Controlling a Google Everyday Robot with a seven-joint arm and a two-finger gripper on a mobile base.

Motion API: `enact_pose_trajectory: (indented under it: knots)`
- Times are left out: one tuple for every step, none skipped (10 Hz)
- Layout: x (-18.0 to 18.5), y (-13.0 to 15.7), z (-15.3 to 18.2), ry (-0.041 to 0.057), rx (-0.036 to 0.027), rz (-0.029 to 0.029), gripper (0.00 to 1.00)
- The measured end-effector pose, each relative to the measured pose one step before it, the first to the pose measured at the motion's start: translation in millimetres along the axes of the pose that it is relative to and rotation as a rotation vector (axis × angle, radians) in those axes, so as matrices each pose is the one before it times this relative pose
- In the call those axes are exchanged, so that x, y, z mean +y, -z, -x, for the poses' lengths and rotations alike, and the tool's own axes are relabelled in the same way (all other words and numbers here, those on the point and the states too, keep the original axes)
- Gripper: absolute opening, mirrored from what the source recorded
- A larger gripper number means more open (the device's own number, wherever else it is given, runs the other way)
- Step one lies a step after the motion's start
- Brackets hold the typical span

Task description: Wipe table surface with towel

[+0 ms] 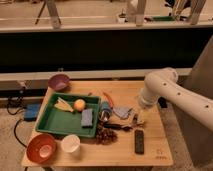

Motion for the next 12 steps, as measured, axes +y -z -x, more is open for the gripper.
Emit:
enact_pose_trajectory:
  knots:
    - [0.19,-3.7,0.59,-0.00094,-0.00177,0.00291,0.8]
    - [0.2,-4.79,1.05,0.00036,-0.00154,0.00436,0.8]
    - [-0.48,-3.94,-0.03,0.00023,-0.0009,0.0015,0.8]
    - [-1.22,-0.41,-0.54,-0.00371,-0.00145,0.00172,0.8]
    - [-0.93,-2.97,-1.48,-0.00479,-0.00207,0.00382,0.8]
    - [-0.65,-4.79,-1.19,-0.0035,-0.00272,0.00355,0.8]
    - [-1.08,-3.8,-0.7,-0.00249,-0.00213,0.00201,0.8]
    - [-0.33,-2.72,-0.17,-0.00036,-0.00045,0.0024,0.8]
    - [-1.28,-3.37,-0.59,-0.00448,-0.00216,0.003,0.8]
    - [-0.68,-3.27,-2.44,-0.00608,-0.00075,0.00399,0.8]
    - [-0.88,-1.94,-1.33,-0.00344,-0.00049,0.00147,0.8]
    - [-0.44,-2.1,-1.04,-0.00204,0.00028,0.00215,0.8]
